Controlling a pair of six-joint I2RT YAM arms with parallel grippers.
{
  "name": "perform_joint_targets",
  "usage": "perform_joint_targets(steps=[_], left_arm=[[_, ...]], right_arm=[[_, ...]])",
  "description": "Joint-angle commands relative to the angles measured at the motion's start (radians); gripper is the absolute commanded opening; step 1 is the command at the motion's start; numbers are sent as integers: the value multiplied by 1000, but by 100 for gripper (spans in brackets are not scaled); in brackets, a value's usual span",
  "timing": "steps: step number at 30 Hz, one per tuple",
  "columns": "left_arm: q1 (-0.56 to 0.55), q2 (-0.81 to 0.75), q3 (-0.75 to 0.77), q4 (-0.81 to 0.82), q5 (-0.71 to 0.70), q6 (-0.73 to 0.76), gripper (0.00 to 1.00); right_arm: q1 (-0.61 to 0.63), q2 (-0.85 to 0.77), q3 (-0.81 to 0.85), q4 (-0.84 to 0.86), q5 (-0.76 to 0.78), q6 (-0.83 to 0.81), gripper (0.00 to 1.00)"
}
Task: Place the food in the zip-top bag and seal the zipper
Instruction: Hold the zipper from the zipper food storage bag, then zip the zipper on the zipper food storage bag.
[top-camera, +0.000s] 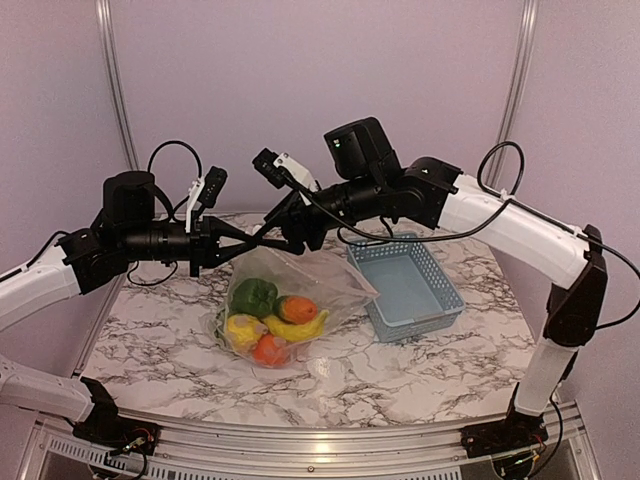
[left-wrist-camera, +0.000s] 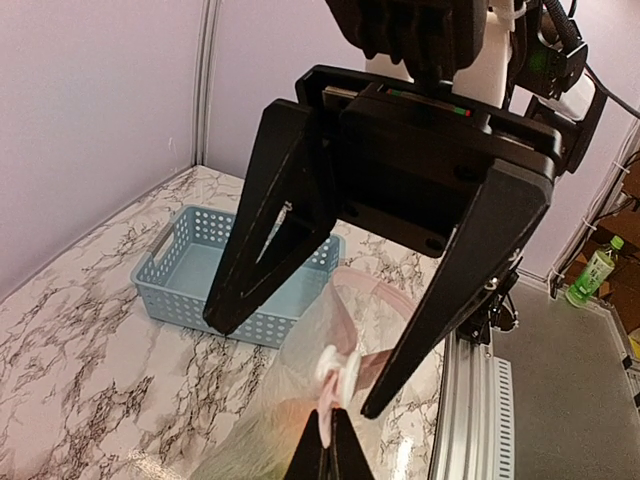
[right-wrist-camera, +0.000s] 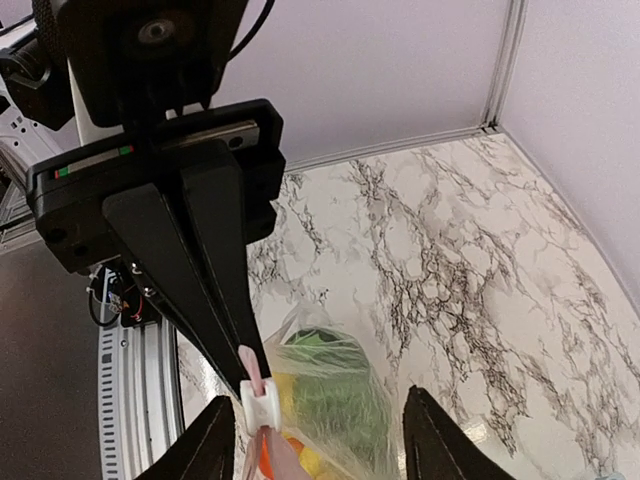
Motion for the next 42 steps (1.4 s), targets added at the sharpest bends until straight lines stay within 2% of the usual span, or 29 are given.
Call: perform_joint_targets(steps=[1,12,15,21,28,42], left_arm=[[-2,-19,30,-25,-13,16,0],[-2,-17,24,-20,-28,15,0],[-2,-16,23,-19,-35,16,0],[0,-21,24,-17,-72,15,0],[24,-50,18,-10,-136,30,0],[113,-85,23,-71,-156,107,0]], right_arm=[[5,19,67,5,-73,-17,53],[4,38,77,-12,-92,-36,24],[3,43,78,-16,-98,-34,13],[-1,40,69,-38,-84,-34,5],[-42,-6,6,-64,-77,-12,3],[-130,-159,-244,-68,-53,-6,3]])
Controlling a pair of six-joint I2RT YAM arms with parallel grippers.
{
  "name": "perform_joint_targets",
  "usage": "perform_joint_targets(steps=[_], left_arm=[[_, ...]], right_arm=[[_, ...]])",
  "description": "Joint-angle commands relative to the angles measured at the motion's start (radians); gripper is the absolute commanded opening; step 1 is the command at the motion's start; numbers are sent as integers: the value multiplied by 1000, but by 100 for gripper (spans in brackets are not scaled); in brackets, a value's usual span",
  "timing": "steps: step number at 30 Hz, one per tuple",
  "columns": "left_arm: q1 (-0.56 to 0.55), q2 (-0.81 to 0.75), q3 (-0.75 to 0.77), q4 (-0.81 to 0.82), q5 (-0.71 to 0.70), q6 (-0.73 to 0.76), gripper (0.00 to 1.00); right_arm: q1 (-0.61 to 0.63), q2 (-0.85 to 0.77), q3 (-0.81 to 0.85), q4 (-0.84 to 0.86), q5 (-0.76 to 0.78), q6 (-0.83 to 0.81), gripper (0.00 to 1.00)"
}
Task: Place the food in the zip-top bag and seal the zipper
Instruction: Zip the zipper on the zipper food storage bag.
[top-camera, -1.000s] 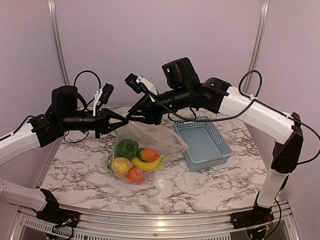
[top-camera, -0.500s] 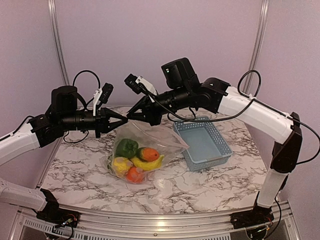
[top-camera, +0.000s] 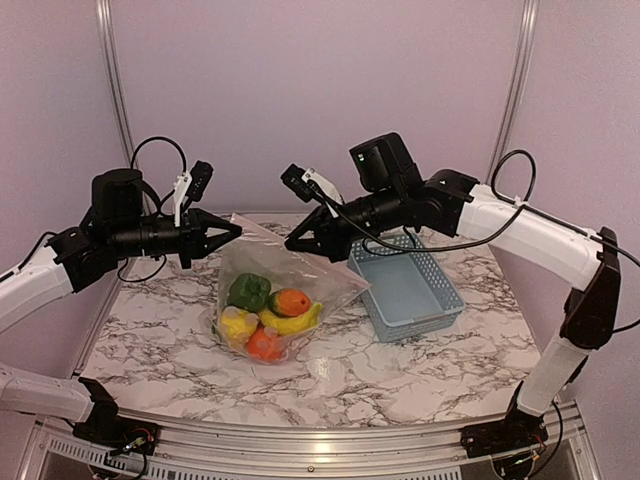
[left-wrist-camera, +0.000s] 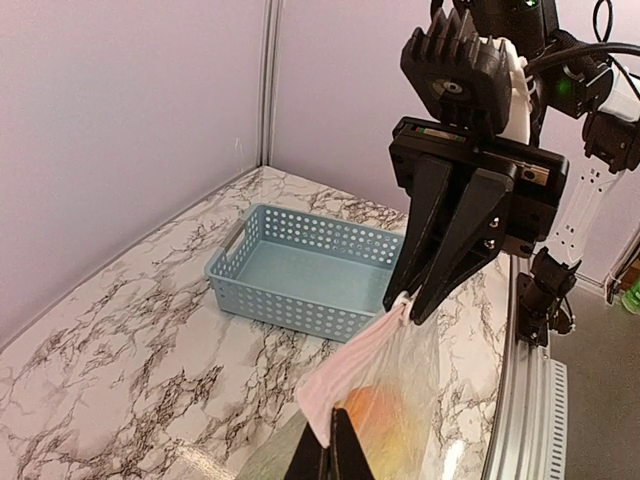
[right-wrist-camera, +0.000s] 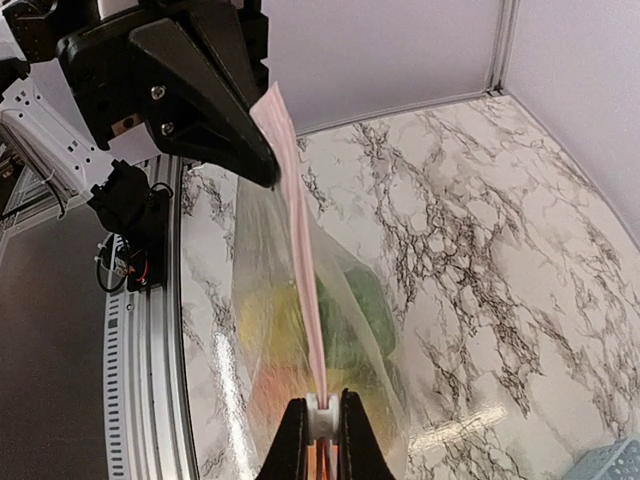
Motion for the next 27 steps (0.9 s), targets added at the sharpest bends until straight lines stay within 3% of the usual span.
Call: perform_joint_targets(steps=[1,10,27], left_arm=[[43,-47,23,-26,-65,40,0],[60,-51,20,-28,-73,44,0],[70,-53,11,-22,-80,37,0]], right_arm=[[-46,-81,-84,-92,45,7,3],[-58,-157,-232,-96,70,30,3],[-61,-275,-358,-167,132,64,4]])
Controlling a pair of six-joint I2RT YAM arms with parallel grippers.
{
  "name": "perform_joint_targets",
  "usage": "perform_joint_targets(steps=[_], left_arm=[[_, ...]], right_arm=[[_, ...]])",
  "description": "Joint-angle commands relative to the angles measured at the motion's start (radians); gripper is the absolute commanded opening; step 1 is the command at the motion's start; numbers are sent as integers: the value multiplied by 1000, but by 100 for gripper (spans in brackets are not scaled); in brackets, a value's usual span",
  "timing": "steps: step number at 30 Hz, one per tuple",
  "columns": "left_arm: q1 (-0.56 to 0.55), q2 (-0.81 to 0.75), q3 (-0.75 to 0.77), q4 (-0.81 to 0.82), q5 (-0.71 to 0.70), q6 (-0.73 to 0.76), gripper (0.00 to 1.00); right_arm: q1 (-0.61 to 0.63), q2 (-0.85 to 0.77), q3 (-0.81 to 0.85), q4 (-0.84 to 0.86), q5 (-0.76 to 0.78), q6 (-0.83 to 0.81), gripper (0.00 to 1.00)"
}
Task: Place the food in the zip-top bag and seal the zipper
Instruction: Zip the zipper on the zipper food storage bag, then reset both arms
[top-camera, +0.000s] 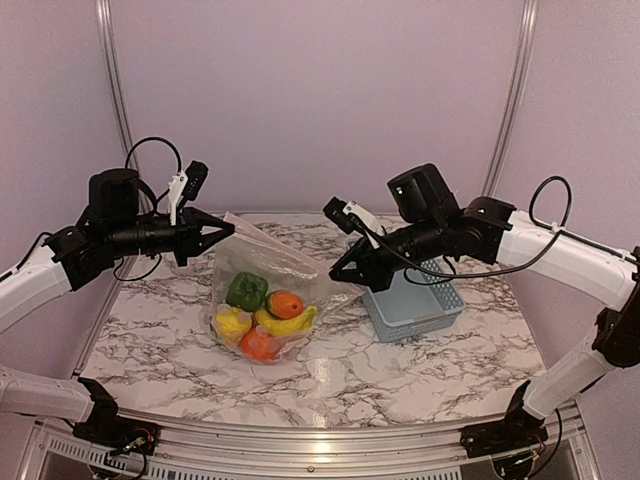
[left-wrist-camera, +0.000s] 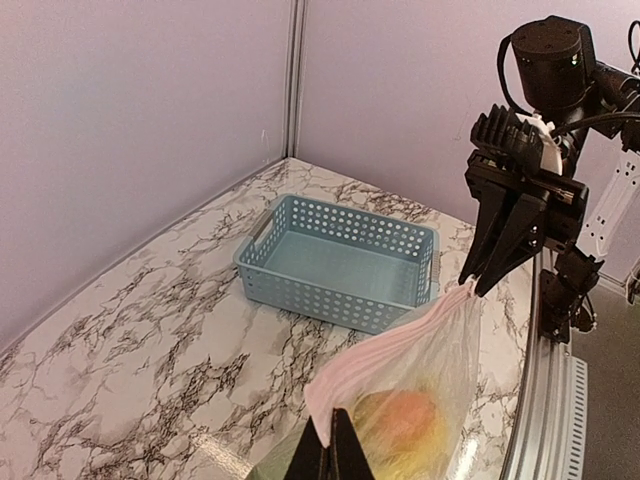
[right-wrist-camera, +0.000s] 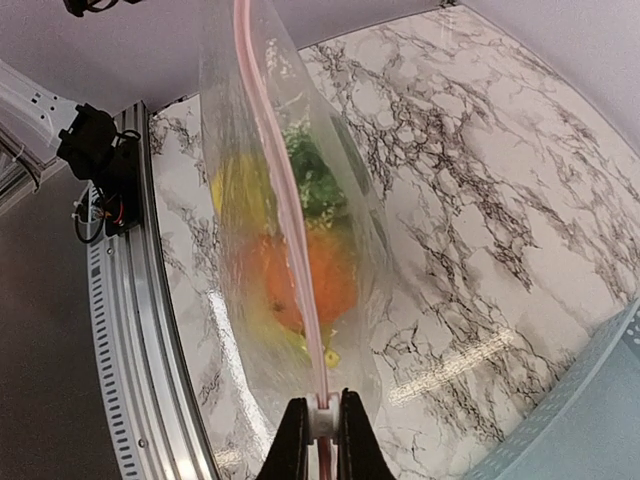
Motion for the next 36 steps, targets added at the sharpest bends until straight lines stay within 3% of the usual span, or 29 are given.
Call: perform_joint_targets(steps=[1,19,25,26,29,36], left_arm=[[28,-46,8,14,-57,3,0],[31,-39,-23,58,-46,-24,0],[33,-19,-21,78,-42,-33,0],[33,-14,-22,79,-44,-33,0],[33,7,-15,86,-65,-29,0],[34,153,43,86,-230,-35,0]], right_arm=[[-19,-39,-21,-149,59,12,5],[-20,-68,-51,-220,77,2,7],[-21,-42,-28,-214,62,-12,13],[-20,-32,-15,-214,57,-11,16],[-20,-4,37,-214,48,-2,42],[-25,13,142,-208,100,-3,66]])
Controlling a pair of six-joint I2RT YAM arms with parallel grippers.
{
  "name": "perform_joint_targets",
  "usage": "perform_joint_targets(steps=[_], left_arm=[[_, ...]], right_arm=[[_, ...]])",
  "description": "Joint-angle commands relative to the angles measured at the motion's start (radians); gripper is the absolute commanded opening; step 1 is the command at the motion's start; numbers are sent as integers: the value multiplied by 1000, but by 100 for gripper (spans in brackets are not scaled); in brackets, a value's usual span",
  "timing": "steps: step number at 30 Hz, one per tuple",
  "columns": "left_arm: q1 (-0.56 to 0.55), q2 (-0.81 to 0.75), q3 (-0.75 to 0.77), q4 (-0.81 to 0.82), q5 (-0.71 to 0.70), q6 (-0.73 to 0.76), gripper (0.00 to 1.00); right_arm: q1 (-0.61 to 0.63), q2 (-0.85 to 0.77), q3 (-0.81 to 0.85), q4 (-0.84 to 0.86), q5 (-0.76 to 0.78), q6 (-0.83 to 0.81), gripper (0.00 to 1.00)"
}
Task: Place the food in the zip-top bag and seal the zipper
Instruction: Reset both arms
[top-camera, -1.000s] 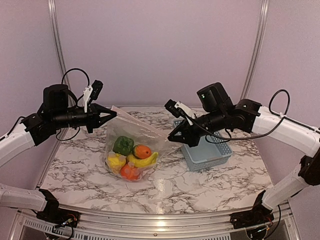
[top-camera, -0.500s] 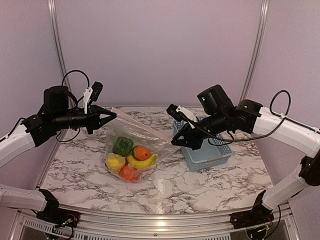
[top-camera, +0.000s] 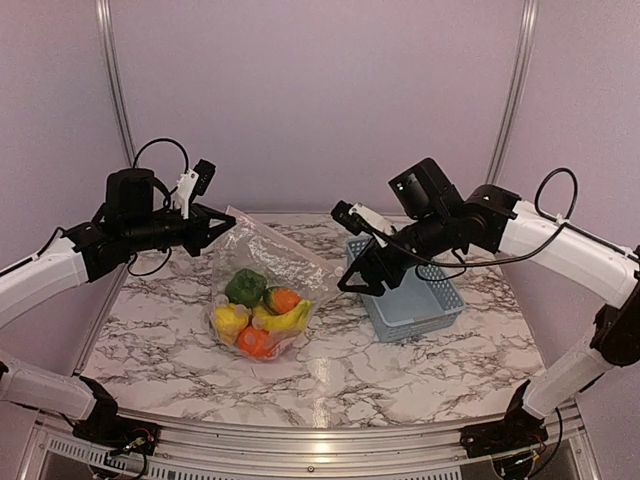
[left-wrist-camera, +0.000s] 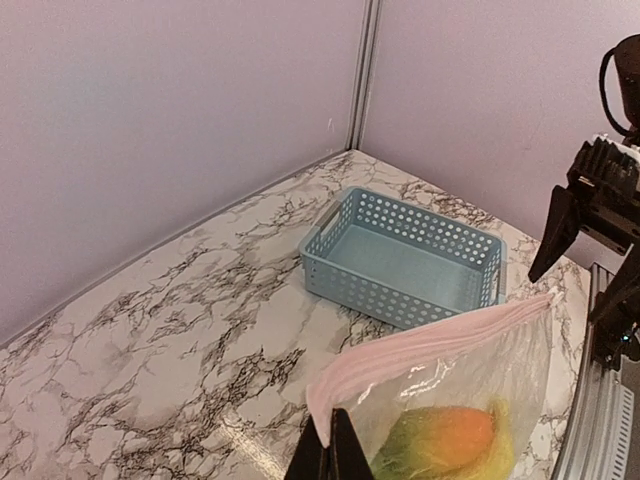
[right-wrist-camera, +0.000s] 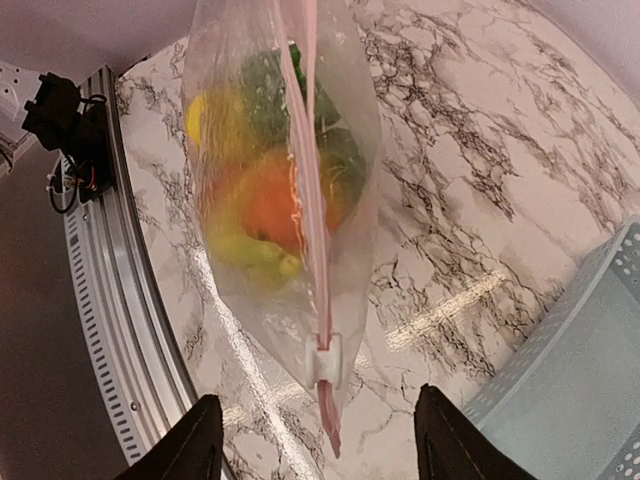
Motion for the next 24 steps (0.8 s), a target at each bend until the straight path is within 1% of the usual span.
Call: perform_joint_targets(steps=[1,3,5,8,9,11,13,14,16,18,21,24], left_arm=[[5,104,61,23,-151,-22,0],[5,150,93,54,-175,-30,1],[5,196,133,58,-198,-31,9],[5,258,185,51,-217,-79,15],[5,274,197,51,-225,-87,20],[5,293,216,51,-236,-102,31],[5,297,230,53,-232,-116,41],[5,293,234,59,-227,-125,43],[5,271,239,77,-220,-150,52],[4,241,244,99,-224,-178,58],[4,173,253,117,-267,-228,62],[1,103,276,81,-327,-249,64]], right_arm=[[-12,2,84,-7,60,-1,68],[-18,3,94,-4,86,-2,72],[-21,0,107,7,126,-4,76],[-22,-10,126,40,219,17,84],[-25,-14,129,53,244,28,87],[-39,-22,129,81,276,46,92],[-79,-26,128,102,266,114,97],[-108,-27,126,112,242,147,98],[-163,-23,123,137,203,214,98],[-187,-18,128,156,231,257,99],[-192,-18,146,189,294,267,98],[-191,-17,165,226,355,280,99]])
